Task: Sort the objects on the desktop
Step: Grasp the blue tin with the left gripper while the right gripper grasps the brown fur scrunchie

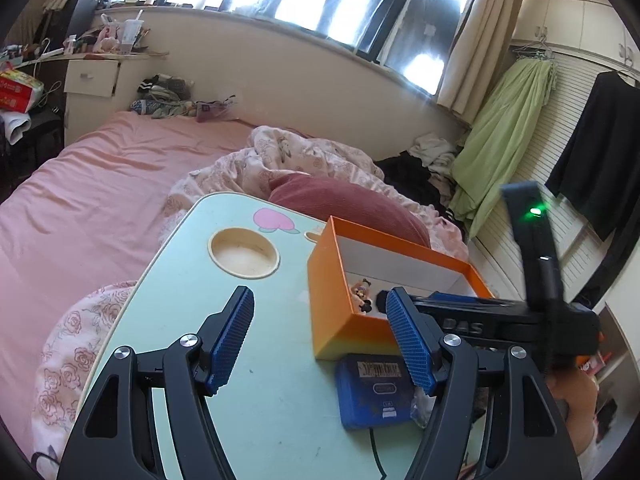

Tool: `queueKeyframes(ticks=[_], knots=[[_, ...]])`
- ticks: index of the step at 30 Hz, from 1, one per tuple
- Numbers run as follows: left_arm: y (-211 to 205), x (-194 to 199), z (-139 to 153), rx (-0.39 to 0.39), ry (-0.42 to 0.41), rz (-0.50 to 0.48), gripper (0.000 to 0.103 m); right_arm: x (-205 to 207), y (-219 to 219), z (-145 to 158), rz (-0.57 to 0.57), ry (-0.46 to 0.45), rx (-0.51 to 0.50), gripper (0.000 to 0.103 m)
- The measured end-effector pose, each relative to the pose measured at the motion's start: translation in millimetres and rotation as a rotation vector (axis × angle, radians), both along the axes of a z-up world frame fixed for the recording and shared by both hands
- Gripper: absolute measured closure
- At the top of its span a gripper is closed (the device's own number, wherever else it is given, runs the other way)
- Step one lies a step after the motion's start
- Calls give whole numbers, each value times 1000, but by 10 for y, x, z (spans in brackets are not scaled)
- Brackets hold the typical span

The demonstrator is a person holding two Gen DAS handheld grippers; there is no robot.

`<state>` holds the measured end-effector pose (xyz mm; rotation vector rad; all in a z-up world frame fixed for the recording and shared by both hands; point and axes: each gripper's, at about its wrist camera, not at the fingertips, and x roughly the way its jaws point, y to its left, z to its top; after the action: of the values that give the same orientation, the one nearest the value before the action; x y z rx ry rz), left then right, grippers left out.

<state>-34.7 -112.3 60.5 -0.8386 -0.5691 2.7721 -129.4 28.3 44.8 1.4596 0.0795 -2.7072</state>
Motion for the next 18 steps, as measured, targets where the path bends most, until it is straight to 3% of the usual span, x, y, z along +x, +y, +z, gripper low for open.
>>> queueKeyframes(ticks=[7,18], knots=[[29,-4,-9,3,-1,-23,34,-27,-105,-13,0,-5,52,20],[40,38,-11,-1,2,-29,34,70,-43,37,19,48,28,20]])
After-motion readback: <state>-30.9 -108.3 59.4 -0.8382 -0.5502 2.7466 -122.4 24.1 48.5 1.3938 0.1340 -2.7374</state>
